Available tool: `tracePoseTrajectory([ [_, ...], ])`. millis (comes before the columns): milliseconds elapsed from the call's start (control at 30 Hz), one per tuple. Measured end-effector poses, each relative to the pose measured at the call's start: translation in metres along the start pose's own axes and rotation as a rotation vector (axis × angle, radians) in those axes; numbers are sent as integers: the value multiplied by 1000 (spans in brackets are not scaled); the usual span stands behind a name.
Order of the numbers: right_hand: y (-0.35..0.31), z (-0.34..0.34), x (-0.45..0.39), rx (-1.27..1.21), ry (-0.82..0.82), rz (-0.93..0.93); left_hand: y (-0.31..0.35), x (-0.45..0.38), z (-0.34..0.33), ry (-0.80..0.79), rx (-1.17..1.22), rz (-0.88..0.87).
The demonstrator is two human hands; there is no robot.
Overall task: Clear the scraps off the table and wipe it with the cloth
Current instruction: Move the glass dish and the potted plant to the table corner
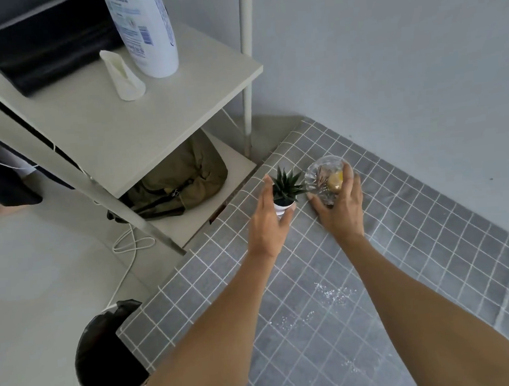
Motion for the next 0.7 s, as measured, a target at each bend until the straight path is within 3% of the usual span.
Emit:
tracePoseTrajectory([
  [333,-4,12,7,247,-163,-66,0,5,9,-72,-25,4],
  [533,-6,39,31,403,-242,-147,1,26,34,-212,-158,79],
  [700,-5,65,86,386,-236,-258,7,51,45,-371,-284,81],
])
Point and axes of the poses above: each hand's wrist, its own x-axis away from the middle knuckle, its own z-axis out of the back of the hand, y = z × x, the point moved 5 cm from there along -x, towards the middle knuckle, and after that the axes turned 3 degrees about -z, right-handed, at the moved point
